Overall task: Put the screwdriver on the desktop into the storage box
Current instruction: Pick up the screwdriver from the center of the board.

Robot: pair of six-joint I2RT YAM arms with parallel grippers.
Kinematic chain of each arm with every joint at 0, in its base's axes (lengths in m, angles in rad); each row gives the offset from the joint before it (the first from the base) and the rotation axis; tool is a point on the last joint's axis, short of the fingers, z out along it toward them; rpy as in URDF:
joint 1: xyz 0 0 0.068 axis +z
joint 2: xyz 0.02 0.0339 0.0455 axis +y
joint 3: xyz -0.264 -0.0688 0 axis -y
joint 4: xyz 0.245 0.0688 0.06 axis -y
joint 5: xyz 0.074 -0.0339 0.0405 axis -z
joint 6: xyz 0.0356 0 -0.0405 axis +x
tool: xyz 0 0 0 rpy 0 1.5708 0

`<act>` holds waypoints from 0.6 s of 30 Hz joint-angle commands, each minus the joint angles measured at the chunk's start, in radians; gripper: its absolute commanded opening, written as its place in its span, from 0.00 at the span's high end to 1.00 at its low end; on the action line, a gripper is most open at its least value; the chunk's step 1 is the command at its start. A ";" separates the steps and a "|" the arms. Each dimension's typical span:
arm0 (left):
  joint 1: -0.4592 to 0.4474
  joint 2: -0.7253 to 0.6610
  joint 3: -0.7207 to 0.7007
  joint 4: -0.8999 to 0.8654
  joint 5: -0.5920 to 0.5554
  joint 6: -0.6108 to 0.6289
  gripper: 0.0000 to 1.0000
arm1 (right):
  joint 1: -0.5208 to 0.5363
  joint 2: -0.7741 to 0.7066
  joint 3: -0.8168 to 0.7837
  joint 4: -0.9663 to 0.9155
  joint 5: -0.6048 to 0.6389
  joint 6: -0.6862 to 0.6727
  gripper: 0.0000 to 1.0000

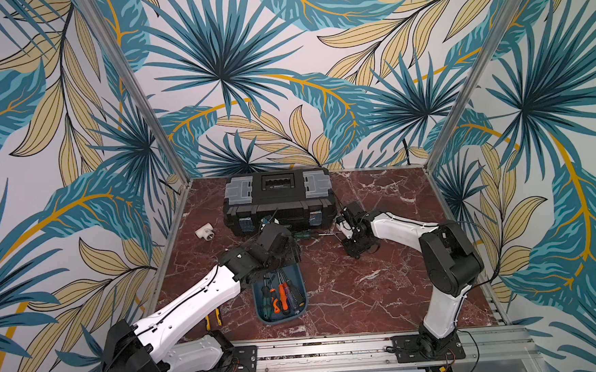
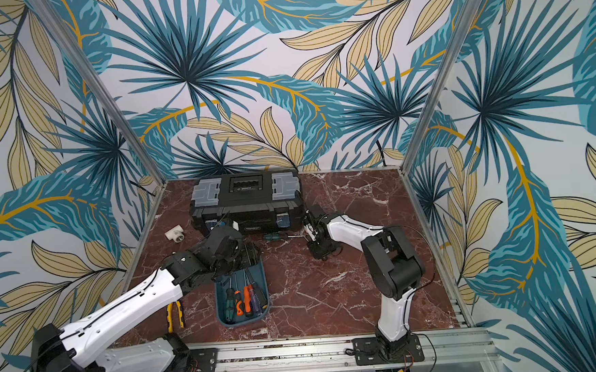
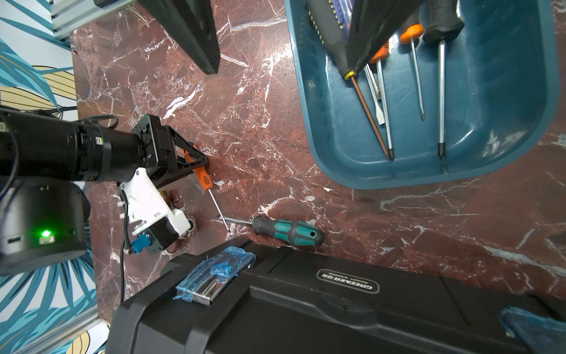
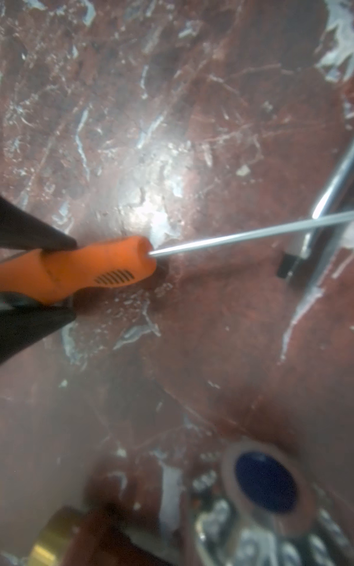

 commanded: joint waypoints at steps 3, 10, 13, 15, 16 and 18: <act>0.010 -0.052 -0.056 -0.023 -0.038 -0.031 0.29 | 0.029 -0.116 -0.077 0.013 -0.023 0.037 0.86; 0.012 -0.110 -0.107 -0.033 -0.079 -0.095 0.28 | 0.128 -0.356 -0.218 0.073 -0.103 0.240 0.97; 0.014 -0.141 -0.130 -0.062 -0.113 -0.148 0.27 | 0.220 -0.428 -0.222 0.066 -0.119 0.346 1.00; 0.014 -0.164 -0.146 -0.088 -0.140 -0.197 0.27 | 0.286 -0.458 -0.205 0.084 -0.137 0.428 1.00; 0.015 -0.180 -0.156 -0.096 -0.154 -0.219 0.27 | 0.326 -0.463 -0.193 0.100 -0.148 0.472 1.00; 0.015 -0.210 -0.172 -0.123 -0.181 -0.268 0.28 | 0.399 -0.445 -0.153 0.128 -0.157 0.550 1.00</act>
